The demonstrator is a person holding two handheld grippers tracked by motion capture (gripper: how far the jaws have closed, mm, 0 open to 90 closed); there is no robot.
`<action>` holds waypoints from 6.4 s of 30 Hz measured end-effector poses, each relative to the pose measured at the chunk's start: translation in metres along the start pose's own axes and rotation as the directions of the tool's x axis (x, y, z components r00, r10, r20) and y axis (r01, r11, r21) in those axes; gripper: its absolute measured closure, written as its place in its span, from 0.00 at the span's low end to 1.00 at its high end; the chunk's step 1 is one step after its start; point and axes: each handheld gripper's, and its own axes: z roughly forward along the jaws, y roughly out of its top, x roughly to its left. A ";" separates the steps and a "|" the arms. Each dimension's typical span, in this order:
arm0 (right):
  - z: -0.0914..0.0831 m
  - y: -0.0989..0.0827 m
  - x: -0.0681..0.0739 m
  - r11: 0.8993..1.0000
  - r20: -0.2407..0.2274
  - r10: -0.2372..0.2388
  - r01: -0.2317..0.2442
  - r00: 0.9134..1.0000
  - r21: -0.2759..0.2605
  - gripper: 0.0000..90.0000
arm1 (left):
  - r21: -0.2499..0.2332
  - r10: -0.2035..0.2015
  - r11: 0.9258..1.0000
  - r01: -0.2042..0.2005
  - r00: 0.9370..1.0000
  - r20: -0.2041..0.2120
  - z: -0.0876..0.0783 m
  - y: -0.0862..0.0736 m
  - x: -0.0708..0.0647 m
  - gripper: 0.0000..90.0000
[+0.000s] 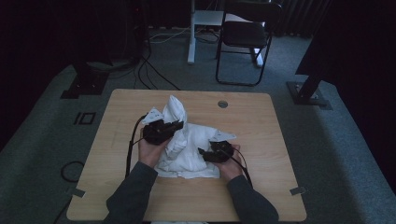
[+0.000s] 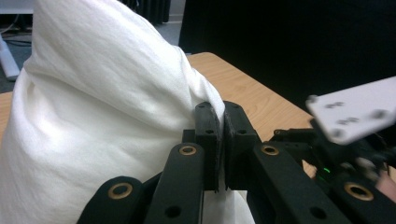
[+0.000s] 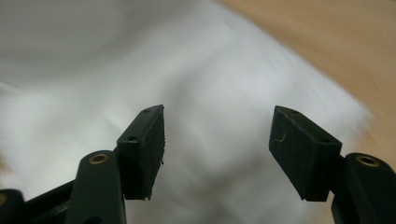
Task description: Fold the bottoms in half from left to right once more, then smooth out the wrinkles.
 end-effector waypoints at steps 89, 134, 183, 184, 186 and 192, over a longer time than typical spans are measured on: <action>-0.038 -0.008 -0.080 0.992 0.116 0.122 -0.120 0.986 -0.027 0.89 | 0.268 0.084 0.963 -0.027 0.975 -0.204 0.053 -0.089 0.008 0.64; -0.062 -0.021 0.008 0.995 -0.167 -0.087 0.094 0.982 0.037 0.96 | 0.151 -0.021 0.988 0.042 0.990 -0.140 0.017 -0.092 -0.030 0.45; 0.024 0.011 -0.022 0.987 -0.023 0.137 -0.135 0.990 0.083 0.63 | 0.139 -0.036 0.987 0.081 0.953 -0.300 0.044 -0.061 0.034 0.39; 0.024 0.011 -0.022 0.987 -0.023 0.137 -0.135 0.990 0.083 0.63 | 0.139 -0.036 0.987 0.081 0.953 -0.300 0.044 -0.061 0.034 0.38; 0.011 0.007 -0.025 0.989 -0.018 0.137 -0.136 0.990 0.057 0.56 | 0.123 -0.050 0.988 0.088 0.957 -0.285 0.031 -0.065 0.030 0.38; -0.034 -0.013 -0.028 0.994 0.014 0.111 -0.111 0.994 -0.003 0.42 | 0.071 -0.080 0.992 0.101 0.963 -0.256 -0.009 -0.073 0.024 0.39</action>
